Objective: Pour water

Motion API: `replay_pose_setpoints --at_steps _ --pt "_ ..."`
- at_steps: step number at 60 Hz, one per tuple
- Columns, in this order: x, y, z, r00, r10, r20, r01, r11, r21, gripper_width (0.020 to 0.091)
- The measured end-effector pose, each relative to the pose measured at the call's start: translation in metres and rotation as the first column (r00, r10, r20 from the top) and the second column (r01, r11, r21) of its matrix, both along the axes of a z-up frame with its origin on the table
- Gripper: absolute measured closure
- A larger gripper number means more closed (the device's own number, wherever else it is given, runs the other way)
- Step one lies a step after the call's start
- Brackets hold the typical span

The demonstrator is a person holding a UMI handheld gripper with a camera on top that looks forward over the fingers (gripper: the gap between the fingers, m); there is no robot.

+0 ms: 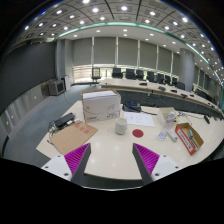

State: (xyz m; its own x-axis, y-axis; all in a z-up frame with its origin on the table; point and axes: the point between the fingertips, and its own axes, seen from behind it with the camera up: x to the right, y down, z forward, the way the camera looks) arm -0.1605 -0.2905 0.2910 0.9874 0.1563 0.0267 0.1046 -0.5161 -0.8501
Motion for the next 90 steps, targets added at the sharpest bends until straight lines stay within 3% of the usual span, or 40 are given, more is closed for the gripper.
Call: replay_pose_setpoints --at_steps 17,39,54,71,75,78,81,90 --pt "0.063 0.042 -0.029 0.995 -0.100 0.017 0.100 0.995 0.010 0.0248" --pt "0.244 0.129 -0.104 0.979 -0.190 0.070 0.187 0.981 0.042 0.0244" --pt "0.330 0.237 -0.142 0.984 -0.177 0.013 0.174 0.978 0.114 0.0244" --pt "0.355 0.350 -0.196 0.986 -0.166 0.006 0.163 0.976 0.141 0.0259" --pt "0.358 0.367 -0.205 0.986 -0.169 0.002 0.167 0.975 0.149 0.0334" --pt "0.361 0.377 -0.210 0.985 -0.174 0.000 0.172 0.973 0.155 0.0438" --pt "0.361 0.383 -0.212 0.984 -0.175 -0.005 0.174 0.970 0.169 0.0586" --pt "0.360 0.387 -0.211 0.983 -0.183 -0.016 0.182 0.964 0.192 0.0684"
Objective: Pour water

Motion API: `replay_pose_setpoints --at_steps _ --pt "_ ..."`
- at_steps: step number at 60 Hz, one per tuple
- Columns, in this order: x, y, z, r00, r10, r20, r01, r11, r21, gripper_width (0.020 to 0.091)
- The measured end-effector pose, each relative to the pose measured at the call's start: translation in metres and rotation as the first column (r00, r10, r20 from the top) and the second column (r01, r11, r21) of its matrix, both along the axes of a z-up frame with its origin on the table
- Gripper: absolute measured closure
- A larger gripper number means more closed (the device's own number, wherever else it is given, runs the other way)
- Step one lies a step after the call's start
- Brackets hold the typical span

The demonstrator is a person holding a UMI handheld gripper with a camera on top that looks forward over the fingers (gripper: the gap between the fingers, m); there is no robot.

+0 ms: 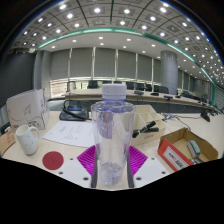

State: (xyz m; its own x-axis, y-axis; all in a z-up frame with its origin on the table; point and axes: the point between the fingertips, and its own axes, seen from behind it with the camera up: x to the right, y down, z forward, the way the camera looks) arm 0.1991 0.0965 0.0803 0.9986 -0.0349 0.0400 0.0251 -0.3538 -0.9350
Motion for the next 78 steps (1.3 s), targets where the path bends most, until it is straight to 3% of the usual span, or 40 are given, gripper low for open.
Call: replay_pose_setpoints --at_steps 5,18,32,40,52,66,78 --pt "0.001 -0.002 0.004 1.000 -0.012 0.016 0.012 1.000 0.003 0.0745" --pt "-0.003 0.002 0.033 0.988 -0.014 0.153 0.014 1.000 0.007 0.0744" --pt "-0.033 0.018 0.096 0.877 -0.044 0.479 0.029 0.999 0.039 0.0747" --pt "-0.068 0.028 0.128 0.687 -0.020 0.726 0.004 1.000 0.024 0.0746" --pt "-0.130 0.041 0.145 0.229 0.071 0.971 -0.075 0.996 -0.055 0.0749" --pt "-0.181 0.051 0.120 -0.235 0.157 0.959 -0.118 0.975 -0.189 0.0747" --pt "-0.211 0.057 0.102 -0.443 0.172 0.880 -0.134 0.958 -0.255 0.0748"
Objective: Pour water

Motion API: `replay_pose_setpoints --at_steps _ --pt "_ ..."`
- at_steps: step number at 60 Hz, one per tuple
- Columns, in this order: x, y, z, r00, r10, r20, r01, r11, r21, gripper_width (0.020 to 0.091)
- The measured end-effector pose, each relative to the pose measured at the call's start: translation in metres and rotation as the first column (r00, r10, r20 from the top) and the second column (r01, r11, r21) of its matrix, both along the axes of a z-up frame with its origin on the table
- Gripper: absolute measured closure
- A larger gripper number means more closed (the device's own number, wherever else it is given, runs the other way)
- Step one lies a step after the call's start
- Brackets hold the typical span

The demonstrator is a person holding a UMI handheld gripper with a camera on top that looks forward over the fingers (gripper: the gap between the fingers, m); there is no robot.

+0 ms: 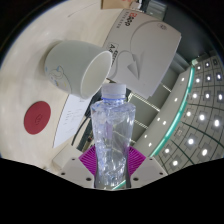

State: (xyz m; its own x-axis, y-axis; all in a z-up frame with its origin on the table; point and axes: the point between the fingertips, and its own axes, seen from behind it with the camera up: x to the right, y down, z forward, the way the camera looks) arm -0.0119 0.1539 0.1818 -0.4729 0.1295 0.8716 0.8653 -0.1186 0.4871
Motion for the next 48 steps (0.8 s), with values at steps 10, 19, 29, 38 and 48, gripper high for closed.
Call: replay_pose_setpoints --at_steps 10,19,29,38,48 --pt "-0.013 0.001 -0.003 0.999 0.032 0.017 -0.032 0.999 -0.016 0.0747" --pt "-0.007 0.000 0.002 0.994 0.002 -0.113 -0.005 1.000 -0.024 0.0749" --pt "0.007 -0.006 0.014 0.876 -0.073 -0.477 0.064 0.997 -0.037 0.0747" --pt "0.011 -0.014 0.020 0.582 -0.111 -0.806 0.087 0.993 -0.073 0.0746" --pt "0.001 -0.020 0.000 0.142 -0.166 -0.976 0.021 0.986 -0.165 0.0747"
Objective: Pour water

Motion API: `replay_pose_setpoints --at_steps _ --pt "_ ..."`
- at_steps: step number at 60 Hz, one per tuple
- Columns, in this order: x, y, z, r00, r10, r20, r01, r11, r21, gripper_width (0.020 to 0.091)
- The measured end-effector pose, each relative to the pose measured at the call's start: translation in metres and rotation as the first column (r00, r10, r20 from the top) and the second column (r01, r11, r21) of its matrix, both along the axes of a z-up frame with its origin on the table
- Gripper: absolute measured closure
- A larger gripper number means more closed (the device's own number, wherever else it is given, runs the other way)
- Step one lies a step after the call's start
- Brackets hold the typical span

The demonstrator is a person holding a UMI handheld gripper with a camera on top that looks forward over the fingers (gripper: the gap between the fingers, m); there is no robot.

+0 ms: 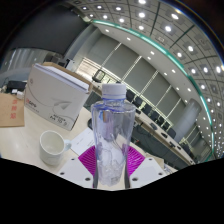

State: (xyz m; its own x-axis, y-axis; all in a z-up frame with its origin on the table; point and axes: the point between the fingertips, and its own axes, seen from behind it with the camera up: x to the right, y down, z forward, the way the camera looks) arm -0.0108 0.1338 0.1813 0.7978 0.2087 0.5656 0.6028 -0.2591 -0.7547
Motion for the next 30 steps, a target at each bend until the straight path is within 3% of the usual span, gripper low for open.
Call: replay_pose_setpoints --at_steps 12,25,30 --pt "-0.006 -0.004 -0.046 0.914 -0.007 -0.405 -0.037 0.994 -0.101 0.0746" --pt "-0.013 -0.008 -0.104 0.862 -0.017 -0.507 -0.080 0.982 -0.169 0.0742" --pt "-0.013 -0.008 -0.100 0.855 0.014 -0.519 -0.086 0.990 -0.116 0.0734"
